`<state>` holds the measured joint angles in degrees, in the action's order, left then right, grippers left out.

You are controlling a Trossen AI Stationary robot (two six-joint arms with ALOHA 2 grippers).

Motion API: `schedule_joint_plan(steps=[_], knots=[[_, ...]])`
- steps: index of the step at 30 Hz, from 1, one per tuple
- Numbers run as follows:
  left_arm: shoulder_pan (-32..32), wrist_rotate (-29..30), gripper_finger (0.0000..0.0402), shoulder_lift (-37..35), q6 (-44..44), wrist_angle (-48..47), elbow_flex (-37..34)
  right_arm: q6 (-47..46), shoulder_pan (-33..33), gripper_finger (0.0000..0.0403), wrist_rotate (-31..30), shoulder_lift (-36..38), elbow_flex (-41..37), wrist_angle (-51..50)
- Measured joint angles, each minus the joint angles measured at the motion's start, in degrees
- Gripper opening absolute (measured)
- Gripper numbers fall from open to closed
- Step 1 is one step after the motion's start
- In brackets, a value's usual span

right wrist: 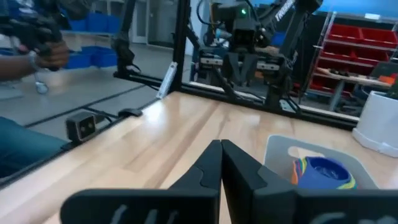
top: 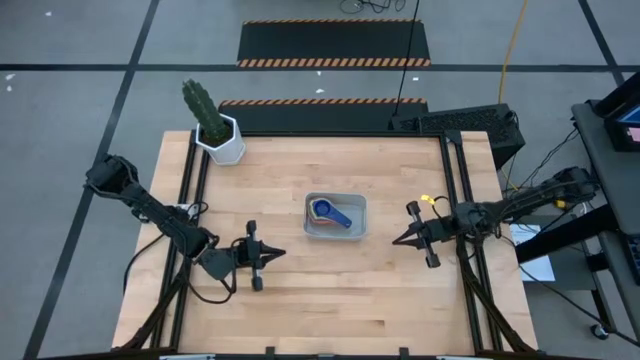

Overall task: Nest measuring cups in basket
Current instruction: Return to Home Position

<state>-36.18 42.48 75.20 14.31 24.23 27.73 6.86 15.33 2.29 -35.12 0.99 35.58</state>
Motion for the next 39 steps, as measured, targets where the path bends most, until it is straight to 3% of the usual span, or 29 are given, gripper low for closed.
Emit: schedule_joint_plan(steps=[14, 20, 28, 39], knots=[[0.0, -0.5, 0.002, 0.0, -0.1, 3.1, 0.0, 2.3, -2.0, 0.0, 1.0, 13.5, -0.1, -10.3], [0.0, -0.5, 0.0004, 0.0, -0.3, 4.0, 0.0, 2.6, -5.8, 0.0, 6.8, 15.3, -0.1, -10.1], [0.0, -0.5, 0.0022, 0.0, -0.4, 5.7, 0.0, 2.8, -10.3, 0.0, 6.9, 15.9, -0.2, -10.7], [-0.4, -2.2, 0.0009, 0.0, -0.2, 5.7, 0.0, 0.1, -11.9, 0.0, 3.7, 16.1, -0.2, -10.7]])
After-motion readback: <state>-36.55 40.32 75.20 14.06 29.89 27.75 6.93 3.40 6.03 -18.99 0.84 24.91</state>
